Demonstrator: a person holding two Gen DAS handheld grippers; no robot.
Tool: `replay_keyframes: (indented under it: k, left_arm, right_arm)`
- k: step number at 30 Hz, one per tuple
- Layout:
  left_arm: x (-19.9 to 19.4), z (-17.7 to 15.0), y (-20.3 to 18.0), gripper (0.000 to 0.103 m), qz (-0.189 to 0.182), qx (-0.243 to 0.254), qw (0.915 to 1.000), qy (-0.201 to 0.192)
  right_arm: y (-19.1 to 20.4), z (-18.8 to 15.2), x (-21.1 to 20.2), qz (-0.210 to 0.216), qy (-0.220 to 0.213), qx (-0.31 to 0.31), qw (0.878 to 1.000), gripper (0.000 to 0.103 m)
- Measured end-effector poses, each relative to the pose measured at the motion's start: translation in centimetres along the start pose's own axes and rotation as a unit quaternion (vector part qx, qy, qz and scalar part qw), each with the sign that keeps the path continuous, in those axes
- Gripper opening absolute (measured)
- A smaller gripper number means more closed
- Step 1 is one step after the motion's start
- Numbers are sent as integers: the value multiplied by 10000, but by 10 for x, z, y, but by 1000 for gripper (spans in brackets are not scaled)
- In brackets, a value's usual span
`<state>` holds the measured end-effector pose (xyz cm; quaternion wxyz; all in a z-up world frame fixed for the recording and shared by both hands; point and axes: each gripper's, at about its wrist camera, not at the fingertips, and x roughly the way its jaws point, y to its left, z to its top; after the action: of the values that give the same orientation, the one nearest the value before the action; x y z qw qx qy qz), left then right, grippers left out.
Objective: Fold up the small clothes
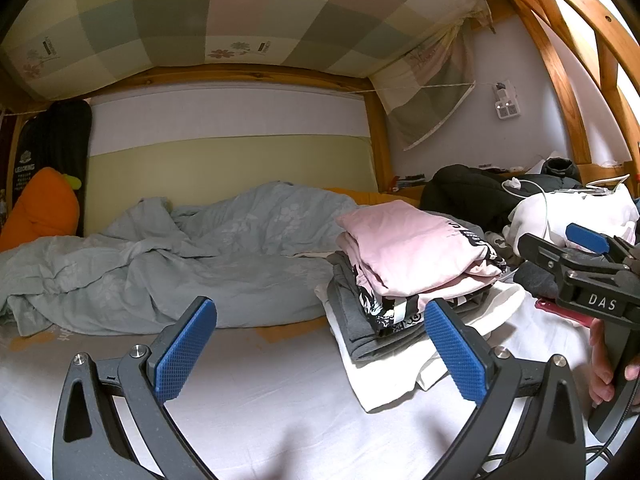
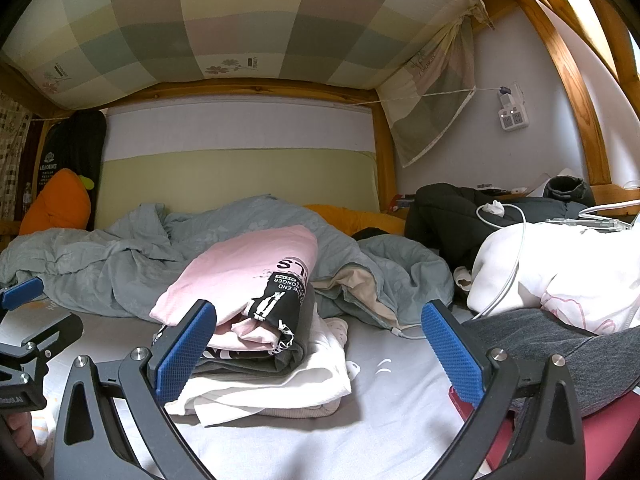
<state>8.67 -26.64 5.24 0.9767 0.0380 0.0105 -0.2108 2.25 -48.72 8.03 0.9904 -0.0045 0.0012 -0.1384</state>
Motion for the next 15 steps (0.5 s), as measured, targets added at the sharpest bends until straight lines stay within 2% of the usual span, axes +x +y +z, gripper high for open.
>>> replay_keyframes:
  k: [15]
  left_arm:
    - [-2,1,-2,103,16,25,10000,-5]
  right_arm:
    - [0,0,-1,-10,0,-3,10000,103]
